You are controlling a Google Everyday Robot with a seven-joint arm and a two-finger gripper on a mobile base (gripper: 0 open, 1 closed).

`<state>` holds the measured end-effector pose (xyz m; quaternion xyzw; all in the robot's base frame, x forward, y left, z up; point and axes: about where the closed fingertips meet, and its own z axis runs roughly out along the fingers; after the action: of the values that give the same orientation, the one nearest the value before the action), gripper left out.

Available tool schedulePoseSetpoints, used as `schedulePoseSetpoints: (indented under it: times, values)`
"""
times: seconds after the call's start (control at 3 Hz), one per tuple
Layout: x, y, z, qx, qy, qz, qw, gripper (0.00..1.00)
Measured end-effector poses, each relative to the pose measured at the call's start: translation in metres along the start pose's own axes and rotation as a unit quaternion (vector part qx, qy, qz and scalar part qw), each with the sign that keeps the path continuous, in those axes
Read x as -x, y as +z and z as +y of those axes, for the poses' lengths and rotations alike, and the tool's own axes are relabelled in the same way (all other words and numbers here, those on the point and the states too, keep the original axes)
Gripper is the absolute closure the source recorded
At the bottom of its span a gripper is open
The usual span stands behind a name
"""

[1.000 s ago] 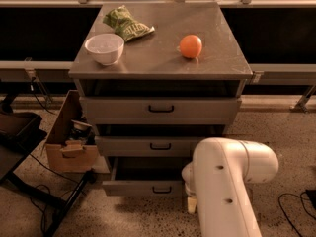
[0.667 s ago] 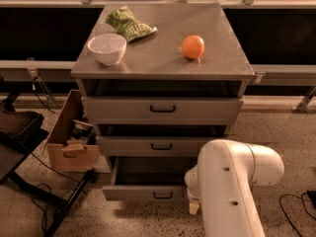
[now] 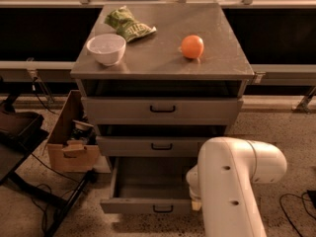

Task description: Open bottom drawer

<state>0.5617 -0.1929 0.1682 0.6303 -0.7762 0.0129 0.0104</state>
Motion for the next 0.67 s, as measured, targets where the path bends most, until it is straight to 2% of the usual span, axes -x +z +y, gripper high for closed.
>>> schedulePoseSetpoints:
  times: [0.33, 0.67]
  values:
    - [-0.0128, -0.0046, 0.0245, 0.003, 0.011, 0.009, 0.9999, 1.00]
    - [-0.0133, -0.0036, 0.0262, 0.002, 0.012, 0.010, 0.9999, 1.00]
